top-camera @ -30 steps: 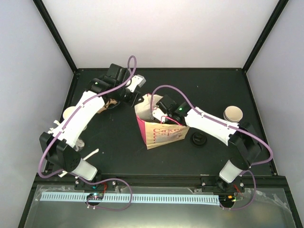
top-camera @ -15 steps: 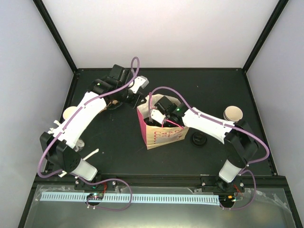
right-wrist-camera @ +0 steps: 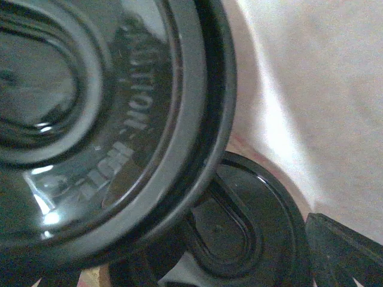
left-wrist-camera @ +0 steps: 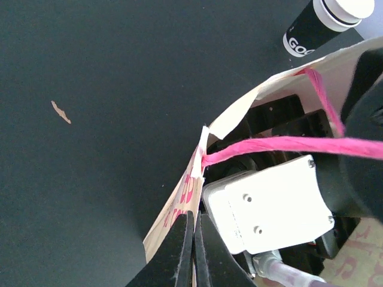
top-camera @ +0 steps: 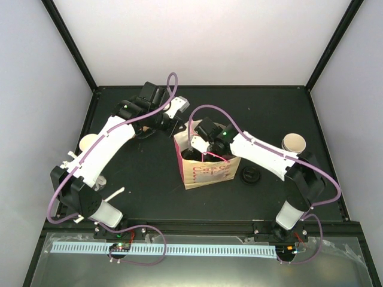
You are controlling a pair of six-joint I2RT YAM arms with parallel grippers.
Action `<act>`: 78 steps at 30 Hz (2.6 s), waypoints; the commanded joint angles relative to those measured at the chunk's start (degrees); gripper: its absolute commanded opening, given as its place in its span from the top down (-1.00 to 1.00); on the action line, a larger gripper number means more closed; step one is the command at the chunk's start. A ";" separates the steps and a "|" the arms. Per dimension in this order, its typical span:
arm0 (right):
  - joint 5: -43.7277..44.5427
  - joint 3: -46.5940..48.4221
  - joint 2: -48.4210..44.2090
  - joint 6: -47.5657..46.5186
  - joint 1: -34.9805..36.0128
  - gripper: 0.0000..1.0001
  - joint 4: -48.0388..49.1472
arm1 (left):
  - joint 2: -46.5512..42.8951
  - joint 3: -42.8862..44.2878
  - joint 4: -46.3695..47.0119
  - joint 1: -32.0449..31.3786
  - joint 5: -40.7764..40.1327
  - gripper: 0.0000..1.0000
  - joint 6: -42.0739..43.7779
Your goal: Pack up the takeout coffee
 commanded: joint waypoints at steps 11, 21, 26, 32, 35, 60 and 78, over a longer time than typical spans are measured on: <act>-1.28 13.59 -7.50 7.17 -0.10 -1.00 -3.34 | -1.40 1.33 0.73 -0.14 -2.43 0.97 0.53; -0.70 21.35 -12.44 12.44 -0.15 -1.00 -1.99 | -0.58 3.01 1.12 0.70 -6.45 0.97 -1.78; 3.99 23.35 -14.60 16.24 -0.18 -1.00 -0.66 | 0.79 4.59 1.68 2.21 -7.40 0.97 -3.53; 11.79 22.96 -17.21 21.40 -1.17 -1.00 0.16 | 2.87 8.05 2.23 3.78 -8.99 0.97 -5.85; 13.77 22.56 -17.81 22.97 -2.20 -1.00 -0.88 | 3.66 8.11 3.78 4.22 -10.40 0.90 -6.75; 18.01 6.66 -31.87 39.07 -2.64 -1.00 -7.23 | -26.44 -8.31 -6.33 8.81 -39.49 -0.90 -22.52; 8.73 -7.61 -40.76 38.21 -2.65 -1.00 -0.29 | -40.68 -20.10 -21.17 16.34 -62.48 -0.63 -44.02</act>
